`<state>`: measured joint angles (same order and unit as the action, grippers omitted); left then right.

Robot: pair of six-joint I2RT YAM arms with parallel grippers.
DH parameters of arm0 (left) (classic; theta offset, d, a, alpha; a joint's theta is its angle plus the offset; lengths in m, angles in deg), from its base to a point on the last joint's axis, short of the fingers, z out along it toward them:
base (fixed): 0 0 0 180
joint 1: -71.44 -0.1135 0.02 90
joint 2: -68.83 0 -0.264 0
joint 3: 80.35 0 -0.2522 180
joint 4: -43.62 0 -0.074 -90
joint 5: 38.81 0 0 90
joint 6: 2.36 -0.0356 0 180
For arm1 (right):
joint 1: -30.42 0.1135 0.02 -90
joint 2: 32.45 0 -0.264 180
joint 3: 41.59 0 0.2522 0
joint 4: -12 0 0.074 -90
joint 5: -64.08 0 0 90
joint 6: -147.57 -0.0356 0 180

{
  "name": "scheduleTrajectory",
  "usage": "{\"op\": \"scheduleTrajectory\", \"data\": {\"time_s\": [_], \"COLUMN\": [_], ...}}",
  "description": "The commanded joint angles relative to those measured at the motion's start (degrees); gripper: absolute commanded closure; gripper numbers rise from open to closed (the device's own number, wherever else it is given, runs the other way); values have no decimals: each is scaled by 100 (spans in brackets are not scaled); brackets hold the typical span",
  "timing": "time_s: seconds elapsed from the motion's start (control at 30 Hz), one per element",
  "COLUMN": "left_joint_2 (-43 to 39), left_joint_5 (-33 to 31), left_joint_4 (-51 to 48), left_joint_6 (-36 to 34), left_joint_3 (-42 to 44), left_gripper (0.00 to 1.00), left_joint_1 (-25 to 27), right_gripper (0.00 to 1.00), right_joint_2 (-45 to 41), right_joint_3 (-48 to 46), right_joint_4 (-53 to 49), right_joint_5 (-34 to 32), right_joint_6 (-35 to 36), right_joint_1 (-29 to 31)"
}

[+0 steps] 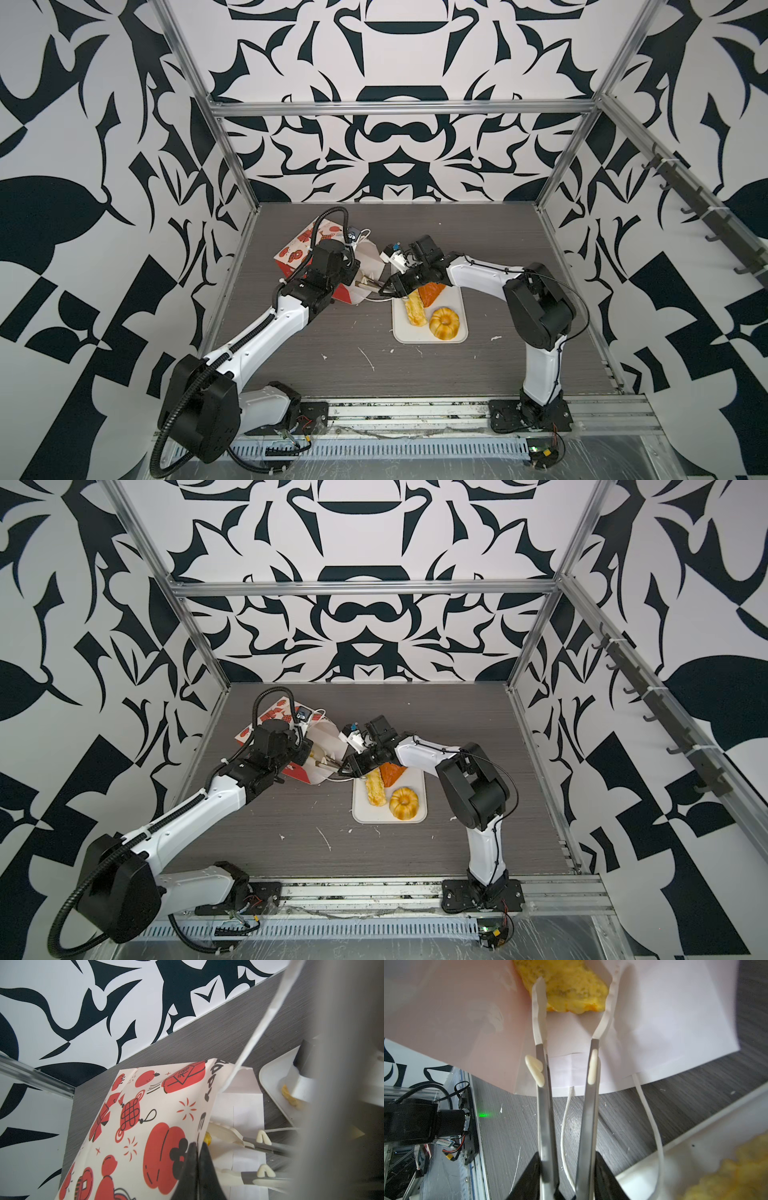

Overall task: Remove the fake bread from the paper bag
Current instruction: 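Position the tongs around the flat yellow pastry inside the bag, right gripper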

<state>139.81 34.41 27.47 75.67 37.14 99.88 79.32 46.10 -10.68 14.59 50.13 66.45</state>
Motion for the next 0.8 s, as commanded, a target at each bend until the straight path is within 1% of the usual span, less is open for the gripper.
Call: {"op": "scheduleTrajectory", "data": {"time_s": [0.0,0.2,0.3,0.47,0.77], "left_joint_2": [-84,-108,-117,-146,-141], "left_joint_5": [-16,-18,-14,-12,8], "left_joint_4": [28,11,-9,-37,-42], "left_joint_6": [57,54,63,54,63], "left_joint_3": [-100,-117,-123,-126,-135], "left_gripper": [100,100,100,100,100], "left_joint_1": [-32,-27,-32,-28,-28], "right_gripper": [59,59,59,59,59], "right_joint_2": [-486,-937,-1089,-1173,-1133], "right_joint_3": [-116,-345,-458,-441,-382], "right_joint_4": [306,478,573,321,75], "right_joint_5": [-118,-834,-968,-1205,-1231], "right_joint_6": [355,670,841,1268,1730], "right_joint_1": [15,16,17,10,18]}}
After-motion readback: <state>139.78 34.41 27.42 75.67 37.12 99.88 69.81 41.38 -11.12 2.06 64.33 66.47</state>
